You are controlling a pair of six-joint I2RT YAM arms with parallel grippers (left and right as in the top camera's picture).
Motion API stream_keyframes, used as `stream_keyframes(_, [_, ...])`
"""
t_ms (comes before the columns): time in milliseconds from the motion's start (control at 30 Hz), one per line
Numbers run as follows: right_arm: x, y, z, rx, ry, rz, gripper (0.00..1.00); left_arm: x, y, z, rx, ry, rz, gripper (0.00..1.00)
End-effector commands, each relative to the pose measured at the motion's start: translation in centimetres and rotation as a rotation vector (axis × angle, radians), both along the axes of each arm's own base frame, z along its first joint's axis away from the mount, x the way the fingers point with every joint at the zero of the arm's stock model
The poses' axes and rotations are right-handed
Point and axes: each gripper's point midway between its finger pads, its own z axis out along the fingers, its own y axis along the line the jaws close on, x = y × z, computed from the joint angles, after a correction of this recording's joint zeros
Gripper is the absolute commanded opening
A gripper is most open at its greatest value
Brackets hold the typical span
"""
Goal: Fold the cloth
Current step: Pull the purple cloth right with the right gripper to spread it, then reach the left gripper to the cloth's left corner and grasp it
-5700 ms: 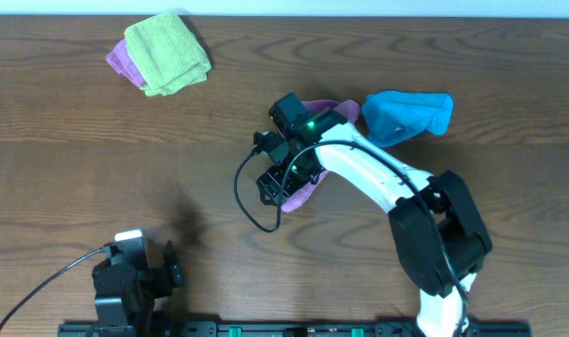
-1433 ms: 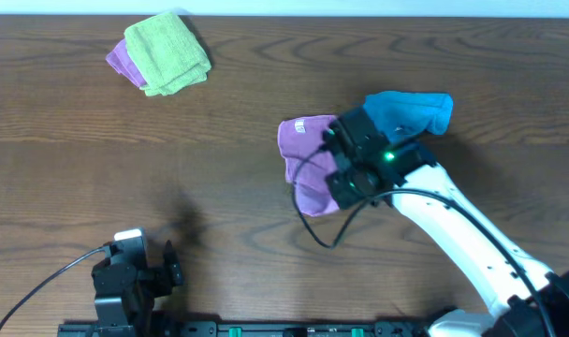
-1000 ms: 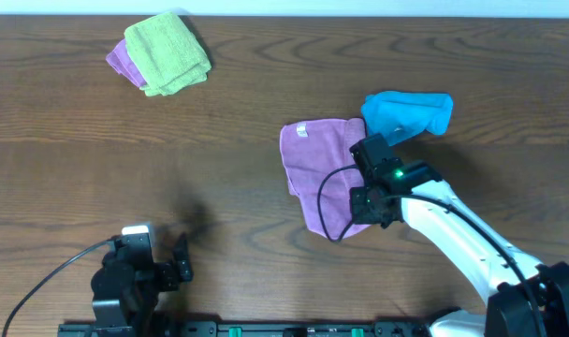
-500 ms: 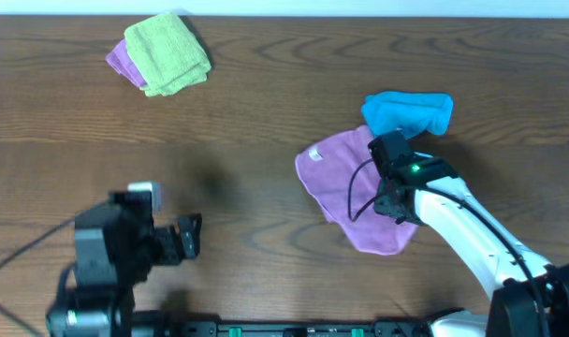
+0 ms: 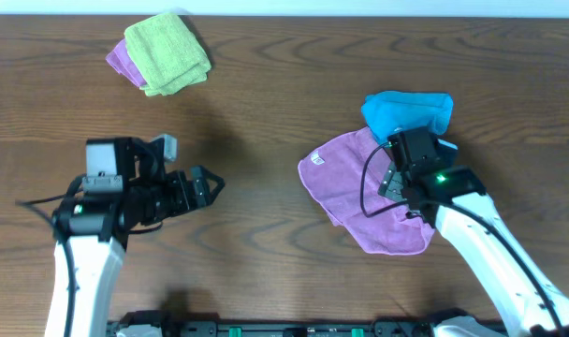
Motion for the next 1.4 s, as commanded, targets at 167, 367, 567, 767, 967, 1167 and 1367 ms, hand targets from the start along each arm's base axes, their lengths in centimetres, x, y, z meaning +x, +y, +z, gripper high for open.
stream_keyframes(167, [1.5, 2.1, 0.7, 0.096, -0.054, 0.108, 0.85, 2.1, -3.7, -2.5, -0.152, 0.132, -0.072, 0.95])
stream_keyframes(367, [2.1, 3.7, 0.8, 0.158, -0.069, 0.185, 0.84, 5.3, -8.9, -5.9, -0.163, 0.085, -0.197, 0.95])
stream_keyframes(567, [1.7, 4.9, 0.6, 0.221, -0.047, 0.211, 0.84, 8.2, -12.4, -8.6, -0.227, 0.089, -0.168, 0.96])
stream_keyframes(767, [1.5, 5.4, 0.6, 0.248, -0.040, 0.231, 0.84, 10.1, -15.7, -9.5, -0.286, 0.039, -0.164, 0.97])
stream_keyframes(967, [1.5, 5.5, 0.6, 0.248, -0.038, 0.248, 0.84, 9.7, -18.2, -11.9, -0.286, 0.083, -0.154, 0.97])
stream_keyframes(1167, [1.5, 5.7, 0.6, 0.250, -0.034, 0.273, 0.84, 9.1, -19.2, -13.2, -0.246, 0.089, -0.154, 0.96])
stream_keyframes(1367, [1.5, 5.8, 0.6, 0.252, -0.033, 0.278, 0.84, 9.3, -19.4, -14.0, -0.188, 0.065, -0.131, 0.98])
